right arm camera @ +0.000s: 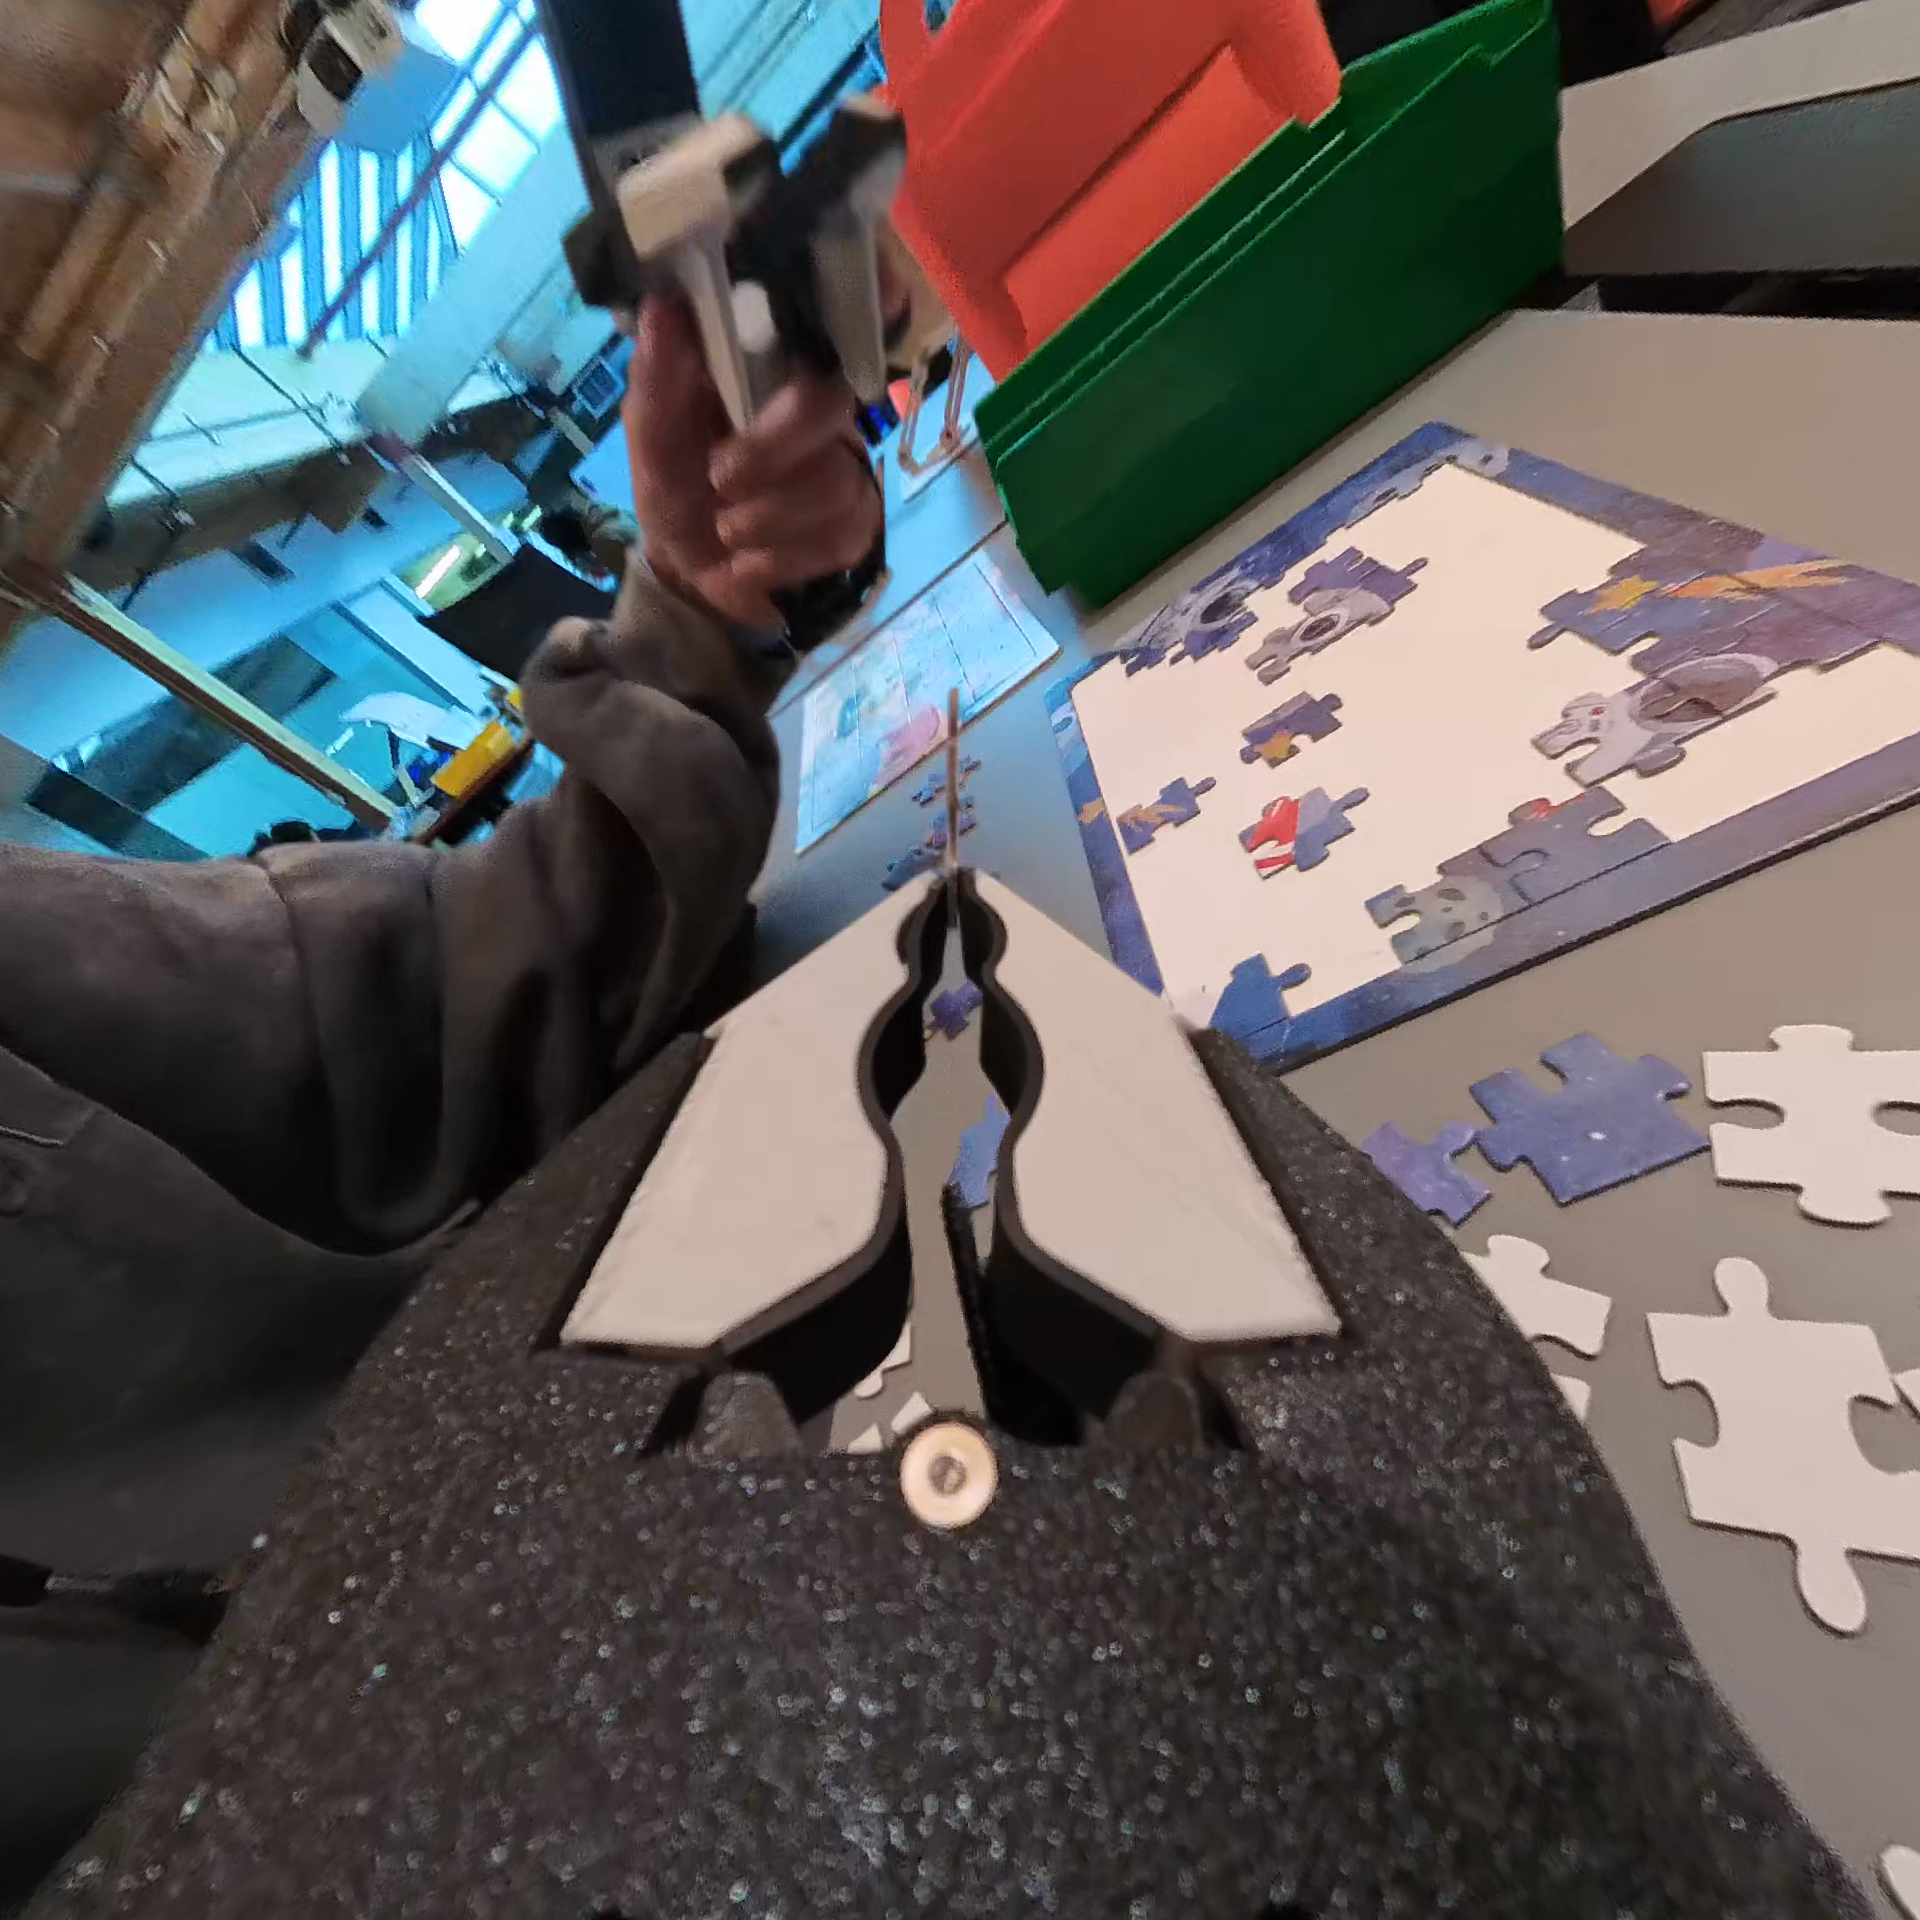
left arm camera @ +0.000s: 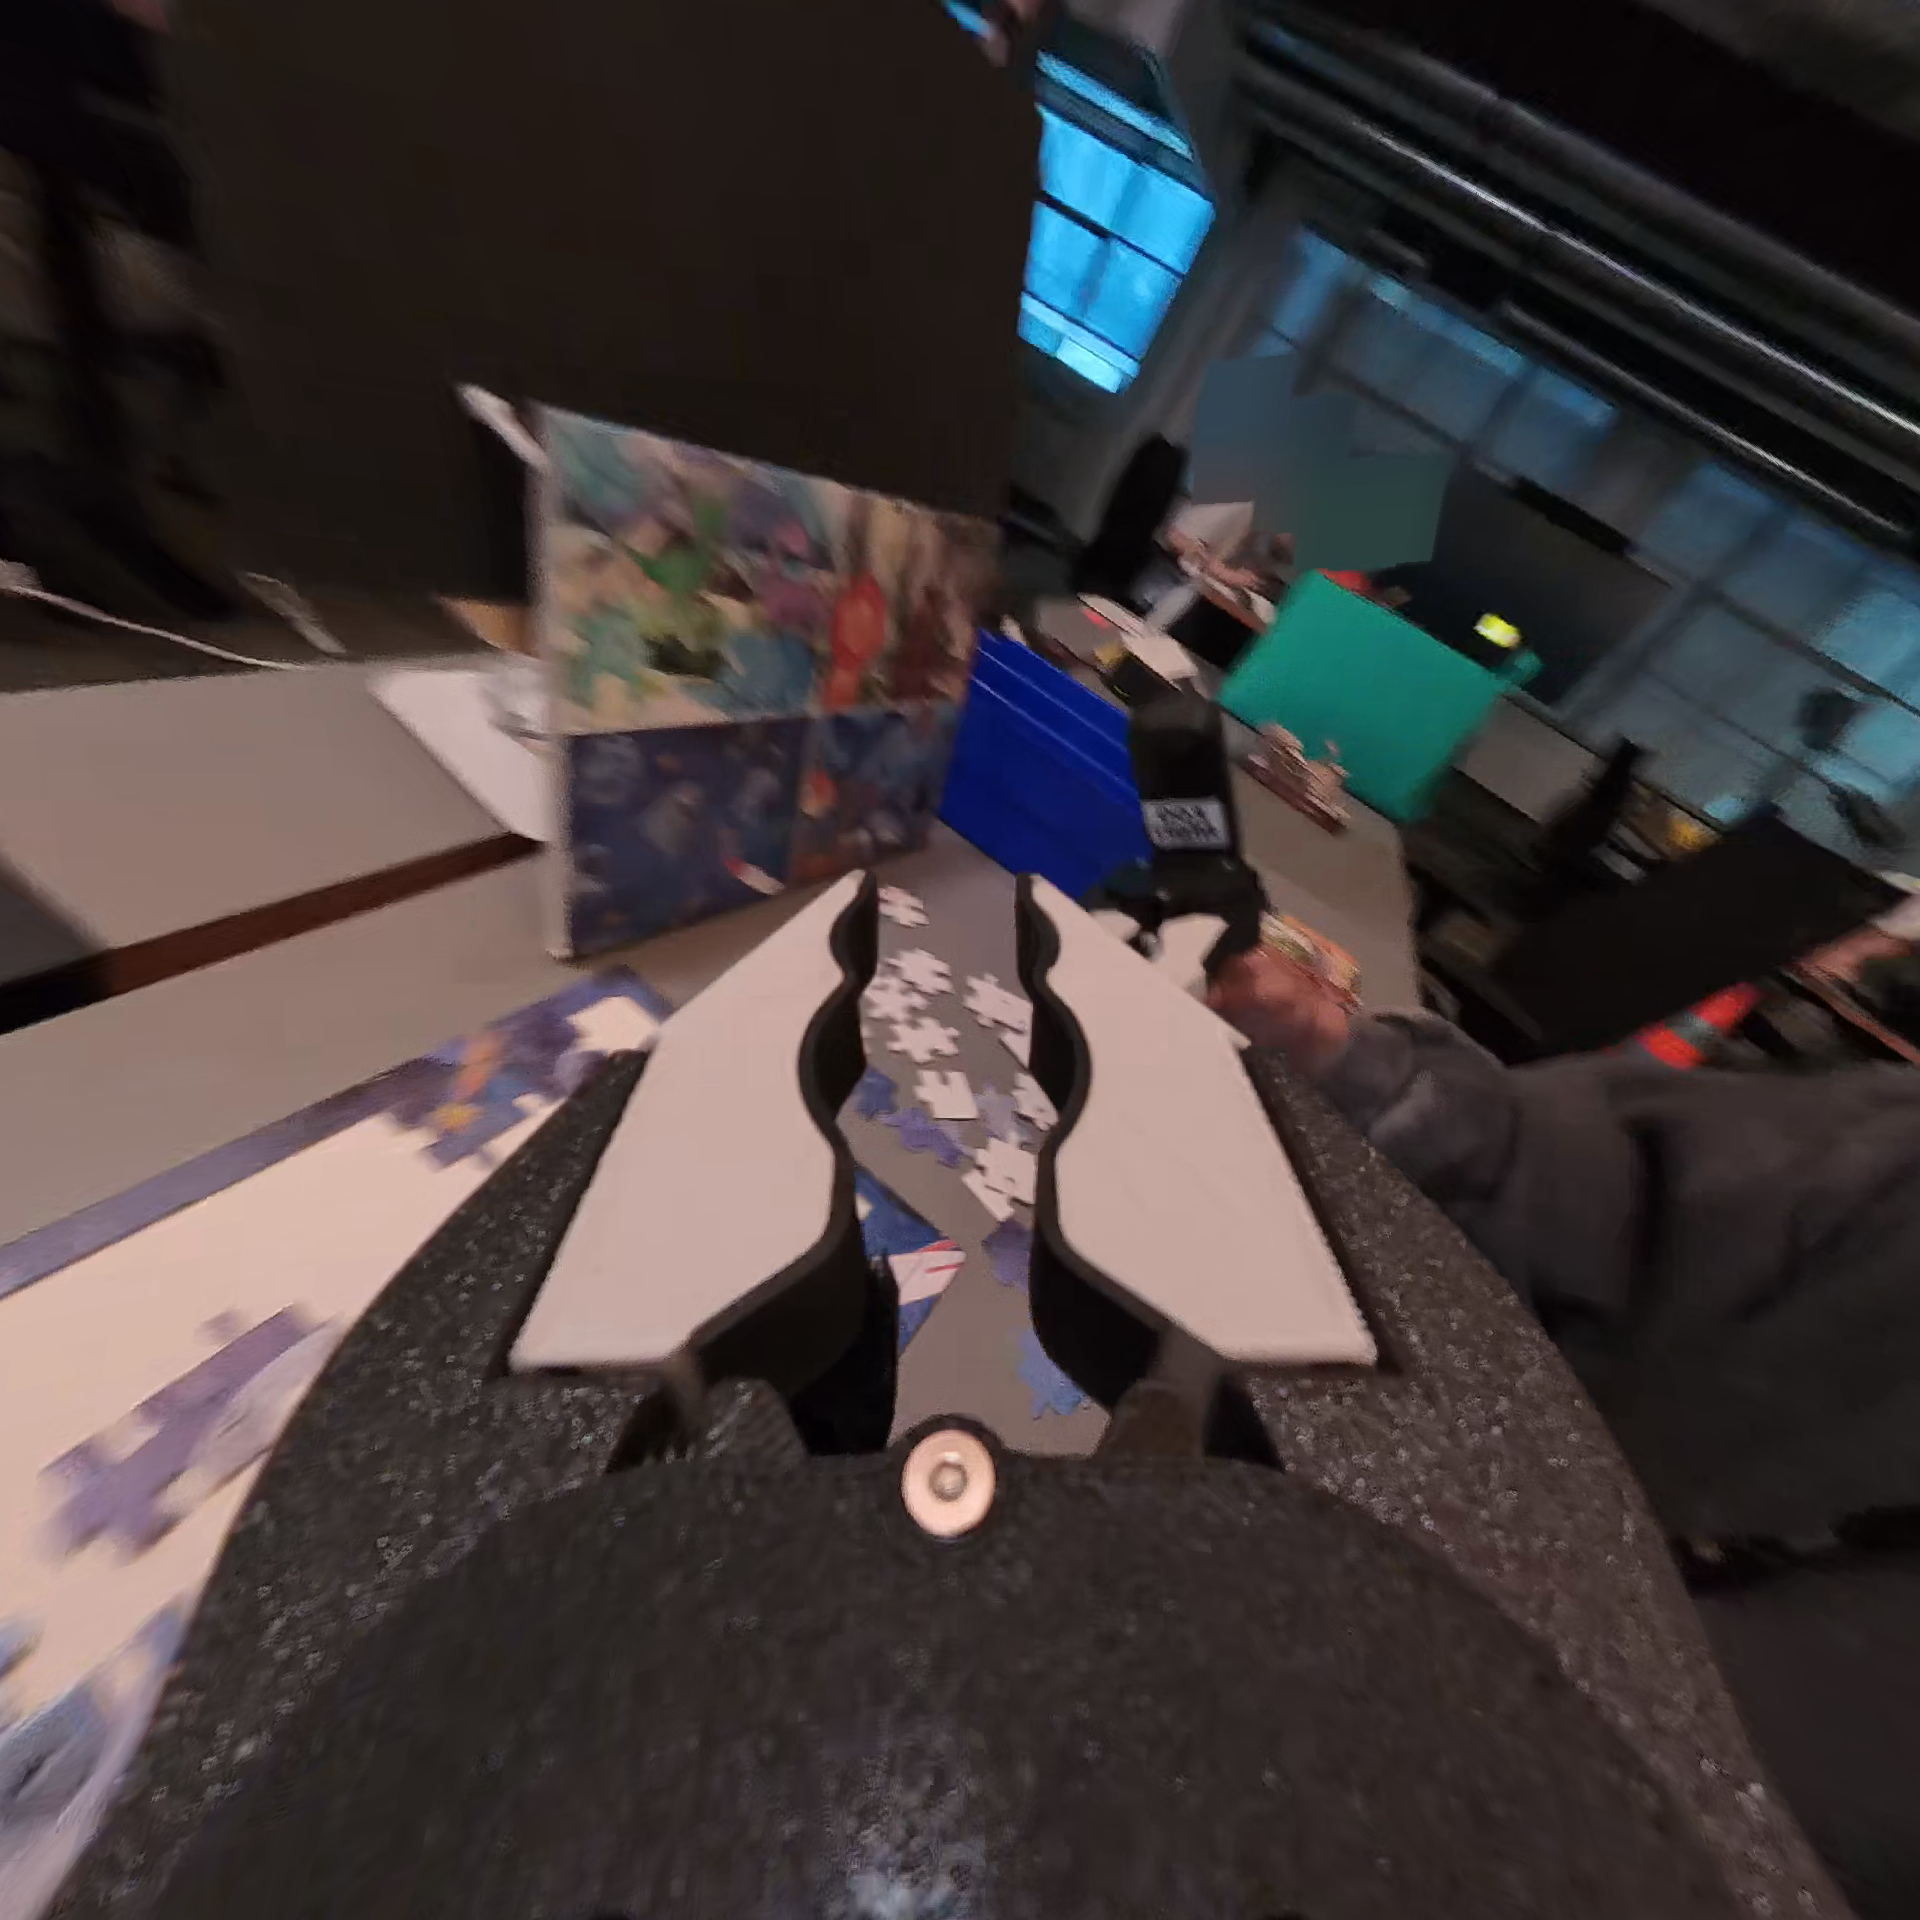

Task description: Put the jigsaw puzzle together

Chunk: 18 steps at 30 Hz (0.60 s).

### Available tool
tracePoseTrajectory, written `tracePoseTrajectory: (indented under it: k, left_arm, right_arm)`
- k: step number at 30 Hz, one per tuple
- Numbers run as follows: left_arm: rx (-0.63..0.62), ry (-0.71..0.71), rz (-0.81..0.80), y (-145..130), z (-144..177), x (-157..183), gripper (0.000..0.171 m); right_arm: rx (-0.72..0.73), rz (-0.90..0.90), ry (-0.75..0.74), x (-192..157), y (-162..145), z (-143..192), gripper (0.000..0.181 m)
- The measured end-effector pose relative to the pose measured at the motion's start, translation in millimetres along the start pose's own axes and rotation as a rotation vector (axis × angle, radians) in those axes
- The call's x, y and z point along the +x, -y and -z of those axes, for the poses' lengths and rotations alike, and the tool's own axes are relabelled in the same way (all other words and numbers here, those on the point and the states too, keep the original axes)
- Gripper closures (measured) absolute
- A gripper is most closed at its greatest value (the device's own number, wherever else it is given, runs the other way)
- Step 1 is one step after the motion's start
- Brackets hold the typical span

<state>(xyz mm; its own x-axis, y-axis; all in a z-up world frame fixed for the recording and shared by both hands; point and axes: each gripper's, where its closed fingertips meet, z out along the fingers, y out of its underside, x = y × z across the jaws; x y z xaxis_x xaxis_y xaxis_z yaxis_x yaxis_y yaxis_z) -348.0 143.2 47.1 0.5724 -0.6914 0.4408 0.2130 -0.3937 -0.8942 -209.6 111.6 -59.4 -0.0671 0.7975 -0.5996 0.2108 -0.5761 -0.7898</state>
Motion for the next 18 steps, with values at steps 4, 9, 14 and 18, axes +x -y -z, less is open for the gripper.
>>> tracePoseTrajectory:
  k: [4,9,14,18]
  left_arm:
    - [0.017,0.280,0.051,-8,64,-29,0.145]
    - [-0.173,0.544,0.016,-92,123,-29,0.145]
    - [-0.110,0.643,0.032,-150,146,4,0.146]
    - [-0.006,0.660,0.038,-164,142,13,0.150]
  right_arm:
    - [-0.054,0.053,0.016,-10,-11,-16,0.179]
    - [-0.174,0.131,0.003,-18,-35,-34,0.179]
    - [-0.193,0.156,-0.022,-23,-44,-47,0.179]
    - [-0.228,0.168,-0.061,-19,-53,-52,0.179]
